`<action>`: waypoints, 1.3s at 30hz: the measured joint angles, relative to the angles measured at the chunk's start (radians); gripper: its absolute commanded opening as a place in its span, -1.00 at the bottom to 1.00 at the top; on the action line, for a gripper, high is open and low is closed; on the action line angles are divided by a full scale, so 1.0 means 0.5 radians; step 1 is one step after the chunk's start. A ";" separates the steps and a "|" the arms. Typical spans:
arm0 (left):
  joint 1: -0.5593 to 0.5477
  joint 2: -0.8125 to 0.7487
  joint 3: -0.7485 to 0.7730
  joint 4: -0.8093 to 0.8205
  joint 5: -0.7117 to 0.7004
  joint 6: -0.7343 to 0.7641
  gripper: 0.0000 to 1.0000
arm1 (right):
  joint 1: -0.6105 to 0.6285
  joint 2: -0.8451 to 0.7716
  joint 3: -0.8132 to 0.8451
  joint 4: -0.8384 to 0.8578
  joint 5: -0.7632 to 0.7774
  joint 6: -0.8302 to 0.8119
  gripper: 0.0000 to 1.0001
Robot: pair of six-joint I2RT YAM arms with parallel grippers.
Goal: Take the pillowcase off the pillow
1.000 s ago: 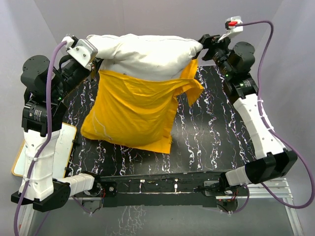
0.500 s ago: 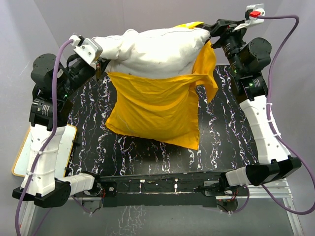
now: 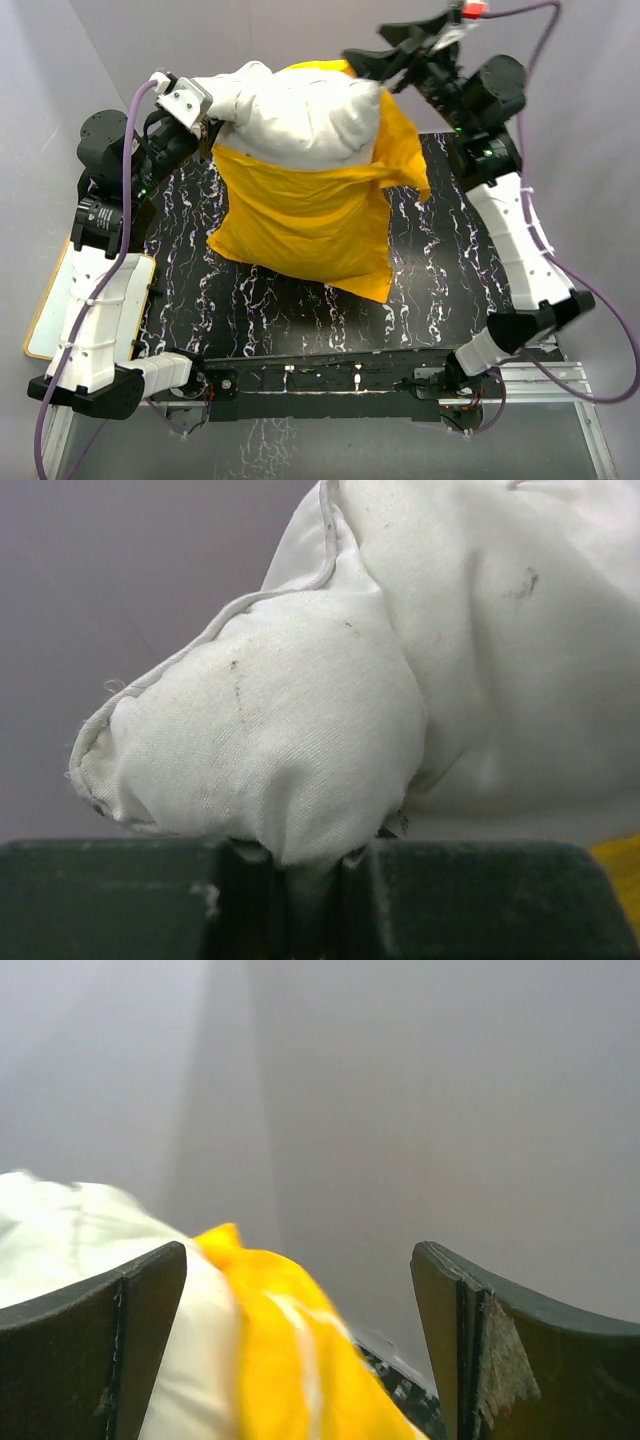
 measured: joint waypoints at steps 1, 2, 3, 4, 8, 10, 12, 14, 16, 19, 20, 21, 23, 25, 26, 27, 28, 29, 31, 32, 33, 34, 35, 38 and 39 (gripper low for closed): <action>0.004 -0.001 0.000 -0.009 0.002 -0.001 -1.00 | 0.088 0.073 0.121 -0.018 -0.052 -0.056 0.97; 0.009 -0.001 0.000 -0.021 0.004 0.000 -1.00 | 0.192 0.148 0.245 -0.052 -0.102 -0.127 0.97; 0.014 -0.001 0.000 -0.041 0.008 0.000 -1.00 | 0.291 0.217 0.357 -0.093 -0.153 -0.192 0.97; 0.020 -0.001 0.000 -0.063 0.016 0.001 -1.00 | 0.377 0.278 0.456 -0.135 -0.201 -0.252 0.97; 0.017 -0.009 0.000 -0.124 0.111 0.009 -1.00 | 0.569 0.390 0.584 -0.258 -0.400 -0.431 0.97; 0.007 -0.021 -0.001 -0.148 0.164 0.020 -1.00 | 0.575 0.410 0.587 -0.327 -0.470 -0.490 0.98; 0.008 -0.035 -0.001 -0.172 0.198 0.030 -1.00 | 0.579 0.424 0.587 -0.407 -0.515 -0.554 0.99; 0.008 -0.040 -0.001 -0.188 0.224 0.038 -1.00 | 0.581 0.433 0.587 -0.485 -0.549 -0.611 1.00; 0.008 -0.039 -0.001 -0.205 0.242 0.040 -1.00 | 0.587 0.433 0.586 -0.555 -0.591 -0.666 1.00; 0.008 -0.034 -0.001 -0.223 0.273 0.055 -1.00 | 0.592 0.433 0.585 -0.633 -0.671 -0.726 1.00; 0.008 -0.026 0.001 -0.224 0.285 0.058 -1.00 | 0.593 0.433 0.585 -0.660 -0.707 -0.740 1.00; 0.008 -0.014 0.010 -0.225 0.299 0.060 -1.00 | 0.594 0.433 0.585 -0.687 -0.743 -0.753 1.00; 0.008 0.030 0.045 -0.226 0.320 0.060 -1.00 | 0.602 0.433 0.585 -0.739 -0.791 -0.767 0.98; 0.007 0.079 0.069 -0.208 0.314 0.059 -1.00 | 0.621 0.433 0.584 -0.785 -0.795 -0.784 0.97; 0.006 0.098 0.070 -0.189 0.289 0.058 -1.00 | 0.633 0.427 0.567 -0.789 -0.764 -0.793 0.97; 0.005 0.115 0.070 -0.172 0.255 0.059 -1.00 | 0.646 0.402 0.513 -0.769 -0.693 -0.798 0.97; -0.003 0.135 0.071 -0.145 0.190 0.062 -1.00 | 0.655 0.372 0.452 -0.743 -0.618 -0.796 0.97; -0.014 0.156 0.071 -0.121 0.111 0.072 -1.00 | 0.665 0.321 0.345 -0.679 -0.489 -0.793 0.97; -0.041 0.206 0.072 -0.055 -0.069 0.115 -1.00 | 0.668 0.219 0.166 -0.575 -0.225 -0.780 0.97; -0.051 0.226 0.072 -0.026 -0.150 0.138 -1.00 | 0.670 0.177 0.099 -0.513 -0.083 -0.775 0.97; -0.061 0.252 0.072 0.011 -0.251 0.168 -1.00 | 0.670 0.137 0.039 -0.440 0.050 -0.773 0.97; -0.066 0.278 0.076 0.049 -0.340 0.196 -1.00 | 0.670 0.094 -0.027 -0.362 0.173 -0.773 0.97; -0.069 0.304 0.091 0.069 -0.420 0.220 -1.00 | 0.669 0.048 -0.095 -0.285 0.291 -0.774 0.97; -0.067 0.372 0.159 0.077 -0.589 0.249 -1.00 | 0.664 -0.076 -0.243 -0.117 0.520 -0.779 0.97; -0.063 0.379 0.176 0.073 -0.619 0.246 -1.00 | 0.662 -0.111 -0.272 -0.088 0.542 -0.785 0.97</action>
